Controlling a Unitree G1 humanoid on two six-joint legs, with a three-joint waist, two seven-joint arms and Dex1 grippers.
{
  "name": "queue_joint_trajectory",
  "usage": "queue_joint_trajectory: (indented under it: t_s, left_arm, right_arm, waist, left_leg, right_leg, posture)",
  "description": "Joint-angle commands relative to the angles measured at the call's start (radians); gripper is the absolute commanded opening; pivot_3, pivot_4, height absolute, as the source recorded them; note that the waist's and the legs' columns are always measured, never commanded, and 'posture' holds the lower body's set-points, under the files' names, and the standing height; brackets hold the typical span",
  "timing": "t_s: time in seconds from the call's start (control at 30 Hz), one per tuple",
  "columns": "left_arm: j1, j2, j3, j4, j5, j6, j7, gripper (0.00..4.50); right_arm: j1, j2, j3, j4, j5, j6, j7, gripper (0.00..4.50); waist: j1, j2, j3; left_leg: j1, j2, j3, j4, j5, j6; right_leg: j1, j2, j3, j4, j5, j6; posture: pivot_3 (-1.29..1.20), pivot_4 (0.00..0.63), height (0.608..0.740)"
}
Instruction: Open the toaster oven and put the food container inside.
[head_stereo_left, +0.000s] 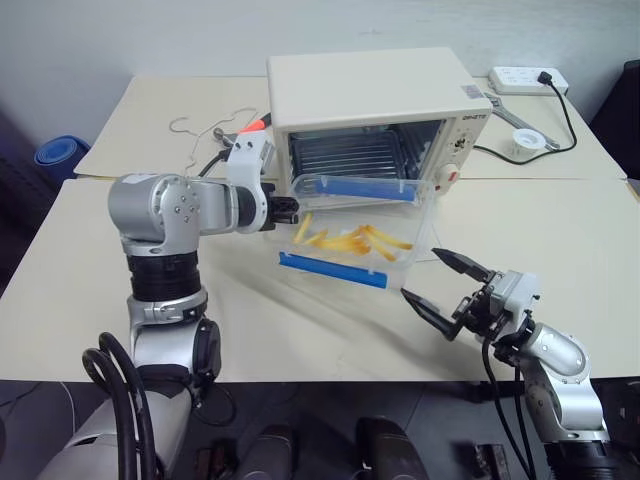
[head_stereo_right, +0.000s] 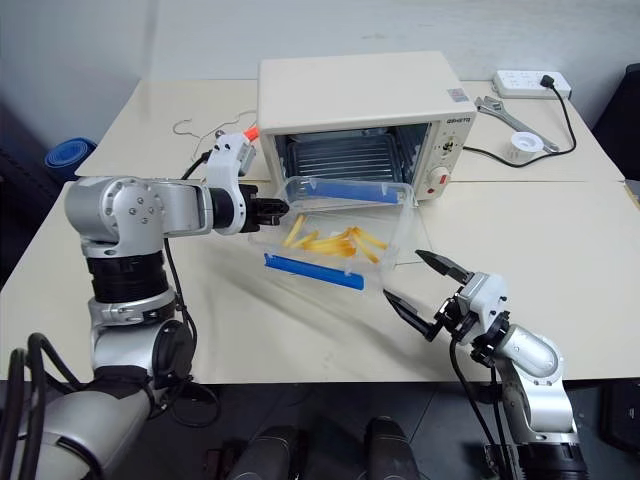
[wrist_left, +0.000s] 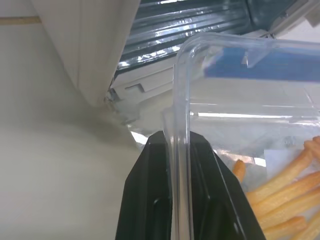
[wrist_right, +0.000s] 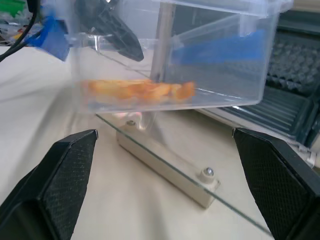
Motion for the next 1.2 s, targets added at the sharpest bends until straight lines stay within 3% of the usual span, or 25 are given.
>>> queue_joint_trajectory:
  t_s: [0.03, 0.4, 0.43, 0.7, 0.8, 0.83, 0.93, 1.0, 1.03, 1.2]
  left_arm:
    - [-0.026, -0.041, 0.034, -0.040, 0.053, -0.065, 0.063, 0.09]
    - [-0.033, -0.107, 0.029, 0.022, 0.108, -0.181, 0.116, 0.09]
    - [-0.033, -0.109, 0.030, 0.029, 0.100, -0.189, 0.107, 0.78]
    - [-0.043, -0.134, 0.099, 0.031, 0.057, -0.286, 0.084, 3.09]
    - [-0.038, -0.074, 0.113, -0.021, -0.060, -0.283, -0.075, 3.95]
    - [-0.018, -0.013, 0.097, -0.050, -0.106, -0.274, -0.160, 4.24]
    - [0.061, 0.166, 0.033, -0.108, -0.177, -0.325, -0.366, 4.24]
    - [0.140, 0.299, -0.037, -0.122, -0.154, -0.472, -0.515, 4.27]
    - [0.185, 0.350, -0.030, -0.115, -0.159, -0.545, -0.592, 4.08]
    - [0.463, 0.537, -0.041, -0.096, -0.126, -0.969, -0.983, 2.79]
  right_arm:
    - [0.018, -0.007, -0.047, -0.036, 0.018, -0.005, -0.022, 4.50]
    - [0.077, -0.004, -0.069, -0.066, 0.023, -0.003, -0.048, 4.50]
    - [0.077, -0.003, -0.068, -0.067, 0.022, -0.003, -0.050, 4.50]
    - [0.083, -0.002, -0.068, -0.077, 0.023, -0.001, -0.061, 4.50]
    - [0.085, -0.009, -0.079, -0.109, 0.051, 0.039, -0.078, 4.50]
    - [0.084, -0.022, -0.080, -0.130, 0.071, 0.069, -0.073, 4.50]
    - [0.085, -0.073, -0.074, -0.176, 0.106, 0.147, -0.041, 4.50]
    - [0.084, -0.113, -0.061, -0.195, 0.114, 0.199, -0.021, 4.10]
    - [0.085, -0.142, -0.046, -0.209, 0.114, 0.234, -0.003, 3.96]
    - [0.078, -0.216, 0.025, -0.263, 0.085, 0.324, 0.051, 2.30]
  waist:
    - [0.000, 0.000, 0.000]
    - [0.001, 0.000, 0.000]
    - [0.001, 0.000, 0.000]
    - [0.001, 0.000, 0.000]
    - [-0.001, 0.000, 0.000]
    - [-0.004, 0.000, 0.000]
    - [-0.025, 0.002, -0.001]
    - [-0.029, 0.003, -0.001]
    - [-0.027, 0.003, -0.001]
    - [-0.023, 0.003, -0.001]
  left_leg:
    - [0.000, 0.000, 0.000, 0.000, 0.000, 0.000]
    - [0.000, 0.000, 0.000, 0.000, 0.000, 0.000]
    - [0.000, 0.000, 0.000, 0.000, 0.000, 0.000]
    - [0.000, 0.000, 0.000, 0.000, 0.000, 0.000]
    - [0.000, 0.000, 0.001, 0.000, 0.000, 0.000]
    - [0.000, 0.000, 0.001, 0.000, 0.000, 0.000]
    - [0.001, 0.002, 0.001, -0.001, -0.001, -0.001]
    - [0.003, 0.003, 0.001, -0.003, -0.001, -0.002]
    - [0.004, 0.003, 0.001, -0.003, -0.001, -0.002]
    - [0.004, 0.002, 0.000, -0.003, -0.001, -0.002]
  right_leg:
    - [0.000, 0.000, 0.000, 0.000, 0.000, 0.000]
    - [0.000, 0.000, 0.000, -0.001, 0.000, 0.000]
    - [0.000, 0.000, 0.000, -0.001, 0.000, 0.000]
    - [0.000, 0.000, 0.000, 0.000, 0.000, 0.000]
    - [0.000, 0.000, 0.000, -0.001, 0.000, 0.000]
    - [0.000, 0.000, 0.000, 0.000, 0.000, 0.000]
    - [-0.001, 0.001, 0.001, 0.001, 0.000, 0.000]
    - [-0.001, 0.002, 0.002, 0.001, 0.000, -0.001]
    - [-0.001, 0.002, 0.002, 0.002, -0.001, -0.001]
    - [0.000, 0.000, 0.003, -0.004, -0.001, -0.002]
  posture:
    - [0.00, 0.150, 0.740]
    - [0.00, 0.150, 0.740]
    - [0.00, 0.150, 0.740]
    - [0.00, 0.150, 0.740]
    - [0.00, 0.150, 0.740]
    - [0.00, 0.150, 0.740]
    - [0.00, 0.150, 0.740]
    - [0.00, 0.150, 0.740]
    - [0.00, 0.150, 0.740]
    - [0.00, 0.150, 0.740]
